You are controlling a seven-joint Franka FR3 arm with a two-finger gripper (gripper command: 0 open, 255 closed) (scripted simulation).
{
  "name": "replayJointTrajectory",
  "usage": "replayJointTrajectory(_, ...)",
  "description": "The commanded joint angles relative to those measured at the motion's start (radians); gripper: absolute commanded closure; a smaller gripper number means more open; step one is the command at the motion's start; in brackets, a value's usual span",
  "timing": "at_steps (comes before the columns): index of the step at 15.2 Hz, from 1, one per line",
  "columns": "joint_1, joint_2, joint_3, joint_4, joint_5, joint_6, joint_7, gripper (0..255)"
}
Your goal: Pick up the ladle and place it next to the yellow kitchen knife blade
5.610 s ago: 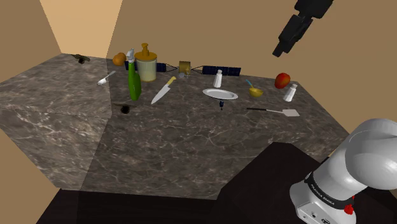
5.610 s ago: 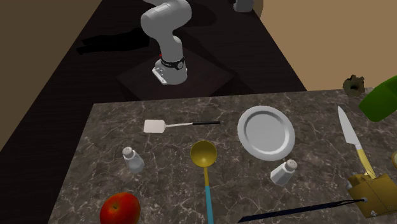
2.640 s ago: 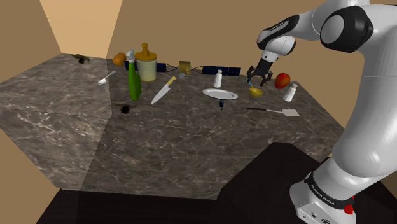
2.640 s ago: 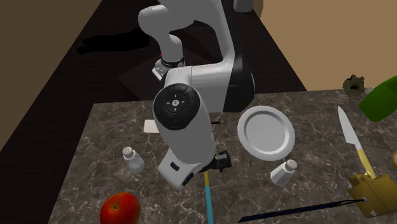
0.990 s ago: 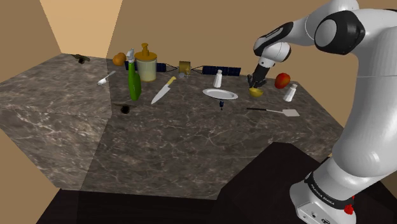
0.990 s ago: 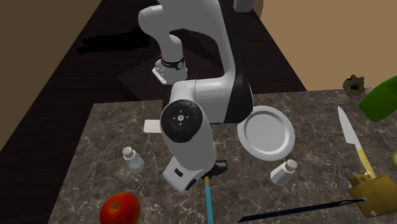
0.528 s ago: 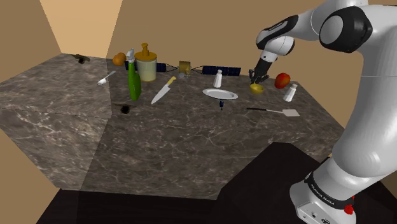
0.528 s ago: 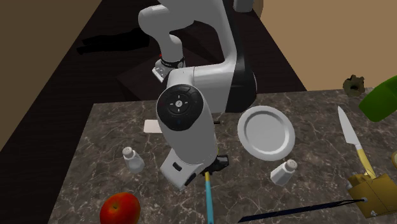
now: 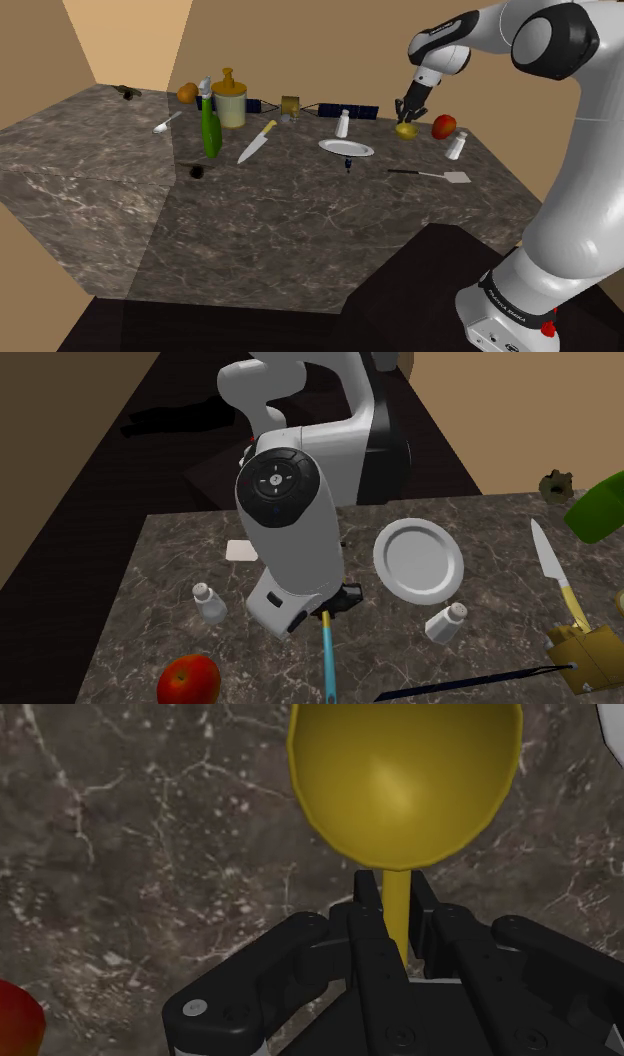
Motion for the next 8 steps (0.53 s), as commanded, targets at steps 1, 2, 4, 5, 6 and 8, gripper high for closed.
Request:
replayJointTrajectory(1, 0.002, -0.012, -0.002, 0.011, -0.006, -0.022, 0.008, 255)
replayJointTrajectory(2, 0.002, -0.017, -0.003, 0.018, -0.009, -0.033, 0.011, 255)
replayJointTrajectory(4, 0.002, -0.026, -0.005, 0.031, -0.014, -0.055, 0.017, 255)
replayJointTrajectory(5, 0.003, -0.031, -0.006, 0.039, -0.017, -0.066, 0.020, 255)
replayJointTrajectory(6, 0.003, -0.035, -0.007, 0.046, -0.019, -0.077, 0.023, 255)
replayJointTrajectory(8, 0.003, -0.041, -0.009, 0.059, -0.023, -0.095, 0.027, 255)
